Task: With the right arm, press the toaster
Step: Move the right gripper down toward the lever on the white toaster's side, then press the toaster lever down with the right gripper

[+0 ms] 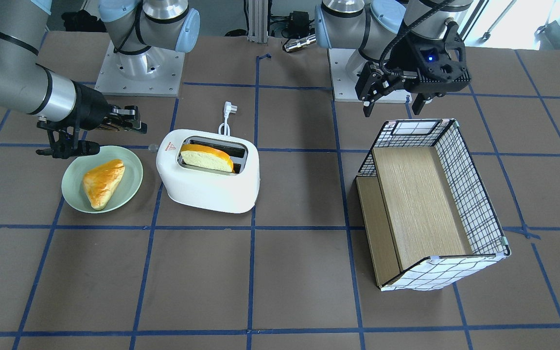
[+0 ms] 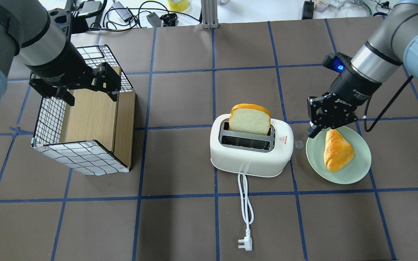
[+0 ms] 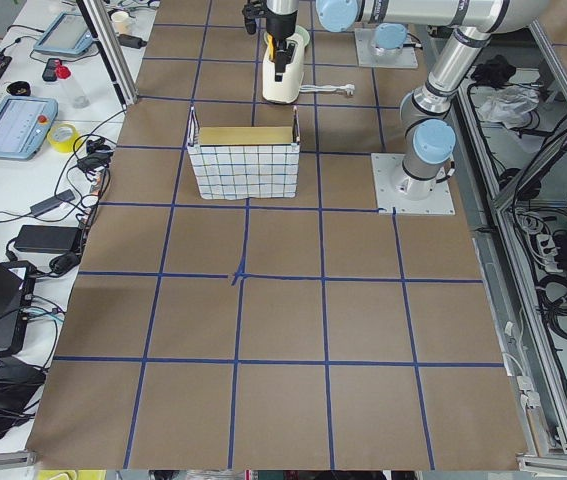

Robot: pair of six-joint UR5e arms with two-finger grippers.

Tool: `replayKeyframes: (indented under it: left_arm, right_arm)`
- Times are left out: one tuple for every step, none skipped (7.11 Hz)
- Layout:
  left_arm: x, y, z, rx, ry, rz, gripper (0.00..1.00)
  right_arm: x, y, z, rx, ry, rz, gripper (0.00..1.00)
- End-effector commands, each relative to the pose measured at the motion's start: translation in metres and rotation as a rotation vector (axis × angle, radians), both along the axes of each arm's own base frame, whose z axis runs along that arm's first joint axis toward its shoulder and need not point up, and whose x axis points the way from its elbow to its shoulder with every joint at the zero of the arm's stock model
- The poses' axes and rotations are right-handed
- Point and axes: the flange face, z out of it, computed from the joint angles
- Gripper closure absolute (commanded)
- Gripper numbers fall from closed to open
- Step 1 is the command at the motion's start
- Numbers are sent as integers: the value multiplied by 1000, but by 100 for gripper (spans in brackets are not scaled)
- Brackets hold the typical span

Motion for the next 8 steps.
replayKeyframes:
  left_arm:
    - [0, 0, 0, 0, 0, 0, 0]
    - [0, 0, 0, 0, 0, 0, 0]
    - [0, 0, 0, 0, 0, 0, 0]
    - [0, 0, 0, 0, 0, 0, 0]
    - [0, 0, 0, 0, 0, 0, 0]
    - [0, 0, 0, 0, 0, 0, 0]
    - [0, 0, 0, 0, 0, 0, 0]
    - [0, 0, 0, 0, 0, 0, 0]
  right_arm:
    - [-18, 5, -21, -21, -98, -25, 100]
    - [-14, 7, -34, -37, -113, -28, 100]
    - [-13, 12, -51, -52, -110, -29, 100]
    - [-12, 14, -60, -75, -101, -28, 100]
    - [-12, 14, -62, -78, -103, -27, 100]
    - [-12, 14, -63, -78, -108, -29, 100]
    - [-12, 12, -71, -63, -118, -32, 100]
    - [-13, 9, -77, -59, -121, -29, 100]
